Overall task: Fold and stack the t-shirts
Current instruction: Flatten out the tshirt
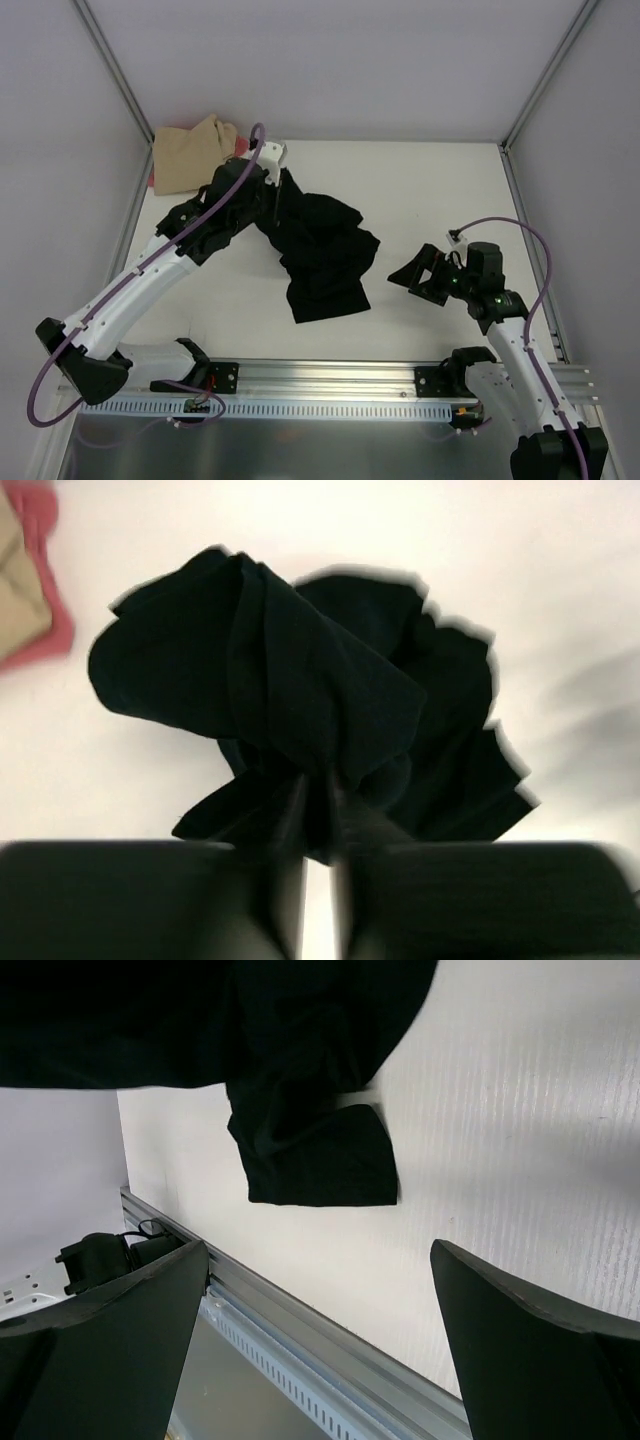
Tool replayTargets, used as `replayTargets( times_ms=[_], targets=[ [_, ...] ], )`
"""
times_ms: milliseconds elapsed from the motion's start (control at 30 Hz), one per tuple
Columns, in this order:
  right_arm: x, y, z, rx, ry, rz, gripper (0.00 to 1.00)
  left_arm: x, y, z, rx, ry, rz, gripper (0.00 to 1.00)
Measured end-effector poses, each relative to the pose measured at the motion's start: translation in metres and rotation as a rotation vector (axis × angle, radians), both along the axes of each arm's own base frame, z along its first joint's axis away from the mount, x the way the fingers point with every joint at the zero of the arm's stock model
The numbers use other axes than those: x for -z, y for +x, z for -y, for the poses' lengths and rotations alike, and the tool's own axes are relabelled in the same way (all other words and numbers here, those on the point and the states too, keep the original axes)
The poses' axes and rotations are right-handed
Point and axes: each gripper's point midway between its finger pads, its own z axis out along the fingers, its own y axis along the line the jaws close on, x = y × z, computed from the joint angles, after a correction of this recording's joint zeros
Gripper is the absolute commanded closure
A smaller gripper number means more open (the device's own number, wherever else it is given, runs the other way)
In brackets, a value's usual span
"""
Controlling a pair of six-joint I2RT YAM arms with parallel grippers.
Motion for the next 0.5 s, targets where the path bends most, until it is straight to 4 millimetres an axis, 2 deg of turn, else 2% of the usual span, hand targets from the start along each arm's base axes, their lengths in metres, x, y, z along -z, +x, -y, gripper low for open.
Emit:
replayTargets(
  times_ms=[33, 67, 100, 167, 267, 333, 400, 500],
  targets=[
    [0.001, 0.001, 0.0, -0.001, -0.001, -0.002, 0.01, 0.019, -0.005, -0.007, -0.016, 0.032, -0.039, 0.51],
    [0.002, 0.001, 0.0, -0.002, -0.002, -0.005, 0.01, 0.039, -0.009, -0.011, -0.031, 0.056, -0.079, 0.16],
    [0.003, 0.002, 0.0, -0.004, -0.004, -0.009, 0.0, 0.062, -0.015, -0.017, -0.051, 0.077, -0.127, 0.02],
    [0.006, 0.003, 0.0, -0.006, -0.008, -0.019, 0.01, 0.105, -0.031, -0.032, -0.103, 0.114, -0.223, 0.01],
    [0.011, 0.005, 0.0, -0.01, -0.014, -0.035, 0.01, 0.141, -0.061, -0.061, -0.186, 0.119, -0.289, 0.01],
    [0.014, 0.007, -0.001, -0.013, -0.014, -0.047, 0.0, 0.142, -0.077, -0.08, -0.245, 0.052, -0.249, 0.01],
    [0.016, 0.01, -0.002, -0.015, -0.013, -0.054, 0.01, 0.129, -0.088, -0.094, -0.286, -0.043, -0.18, 0.01],
    [0.019, 0.019, -0.007, -0.025, 0.007, -0.064, 0.03, 0.107, -0.093, -0.102, -0.316, -0.156, -0.1, 0.01]
  ],
)
